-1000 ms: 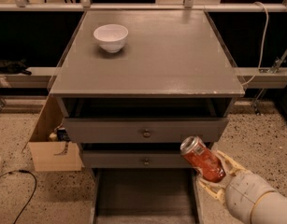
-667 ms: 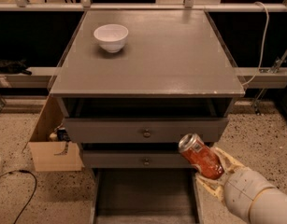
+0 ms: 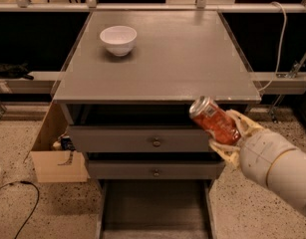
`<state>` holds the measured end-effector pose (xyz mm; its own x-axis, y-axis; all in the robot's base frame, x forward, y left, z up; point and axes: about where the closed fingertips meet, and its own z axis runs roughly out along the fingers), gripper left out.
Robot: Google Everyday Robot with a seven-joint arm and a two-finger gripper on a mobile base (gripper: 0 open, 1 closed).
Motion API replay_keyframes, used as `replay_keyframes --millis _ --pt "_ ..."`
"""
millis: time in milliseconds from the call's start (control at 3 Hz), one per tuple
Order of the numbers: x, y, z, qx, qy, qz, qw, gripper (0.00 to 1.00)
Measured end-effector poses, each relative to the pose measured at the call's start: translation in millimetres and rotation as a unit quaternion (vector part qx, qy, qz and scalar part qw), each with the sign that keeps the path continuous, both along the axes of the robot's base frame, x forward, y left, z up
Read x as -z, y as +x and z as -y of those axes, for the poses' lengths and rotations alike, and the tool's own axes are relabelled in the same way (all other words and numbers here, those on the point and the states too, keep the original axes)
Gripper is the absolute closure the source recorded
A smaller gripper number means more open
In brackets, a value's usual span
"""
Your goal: Pick coke can from bottom drawer and place on counter
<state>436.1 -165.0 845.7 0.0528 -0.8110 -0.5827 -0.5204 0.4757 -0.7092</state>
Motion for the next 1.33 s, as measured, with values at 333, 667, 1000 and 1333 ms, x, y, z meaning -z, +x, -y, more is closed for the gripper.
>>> replay_keyframes --millis 333,667,1000,1333 --pt "-55.5 38.1 7.9 0.005 -0.023 0.038 0.999 1.0" --pt "-51.6 35.7 2.9 0.001 -0.023 0.035 0.9991 1.0" --pt "-54.8 30.8 4.1 0.003 -0.037 0.039 0.9986 1.0" --pt "-89.5 49.3 14.0 0.015 -0.05 0.071 0.9962 1.0"
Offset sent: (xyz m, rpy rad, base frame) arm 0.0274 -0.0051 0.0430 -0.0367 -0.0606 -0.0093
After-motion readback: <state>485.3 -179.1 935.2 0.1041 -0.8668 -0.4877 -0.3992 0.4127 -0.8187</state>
